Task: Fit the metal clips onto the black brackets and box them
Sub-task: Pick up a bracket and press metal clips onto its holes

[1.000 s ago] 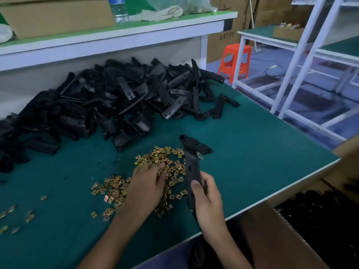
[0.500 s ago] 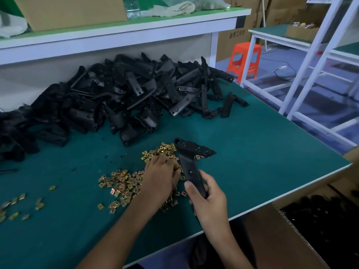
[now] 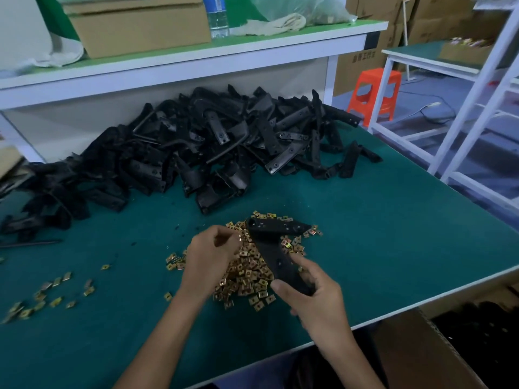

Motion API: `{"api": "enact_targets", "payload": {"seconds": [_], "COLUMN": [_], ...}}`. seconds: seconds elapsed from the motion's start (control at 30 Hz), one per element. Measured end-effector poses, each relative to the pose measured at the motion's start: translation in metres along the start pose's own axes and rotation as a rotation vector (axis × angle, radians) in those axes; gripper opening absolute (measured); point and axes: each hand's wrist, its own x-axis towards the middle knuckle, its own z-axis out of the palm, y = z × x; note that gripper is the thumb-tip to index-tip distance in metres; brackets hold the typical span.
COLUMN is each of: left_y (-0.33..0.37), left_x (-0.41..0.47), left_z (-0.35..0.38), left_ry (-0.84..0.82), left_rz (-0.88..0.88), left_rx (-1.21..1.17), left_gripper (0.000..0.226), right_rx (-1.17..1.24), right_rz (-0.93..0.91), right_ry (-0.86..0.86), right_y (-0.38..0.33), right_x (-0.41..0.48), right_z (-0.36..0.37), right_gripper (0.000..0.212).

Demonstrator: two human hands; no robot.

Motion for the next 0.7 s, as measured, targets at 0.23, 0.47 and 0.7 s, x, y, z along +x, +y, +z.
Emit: {"api": "enact_targets", "payload": {"seconds": [0.23, 0.47, 0.7], "left_y": [0.007, 0.018, 0.016], "left_x": [-0.009, -0.021, -0.029], "left_z": [-0.021, -0.039, -0.048], "left_ry": [0.011, -0.045, -0.049], "left_rz": [-0.146, -0.19, -0.197], "left_rx": [-0.323, -0.585, -0.526], "left_gripper": [0.028, 0.018, 0.018], "right_rx": [-0.115, -0.172, -0.189], "right_rz": [0.013, -0.003, -0.017], "right_ry": [-0.12, -0.181, -0.205], "right_y": [0.001, -0.006, -0.007], "right_x": [-0.003, -0.001, -0.002], "right_z": [0.012, 0.014, 0.015], "right_gripper": [0.045, 0.042, 0.039]}}
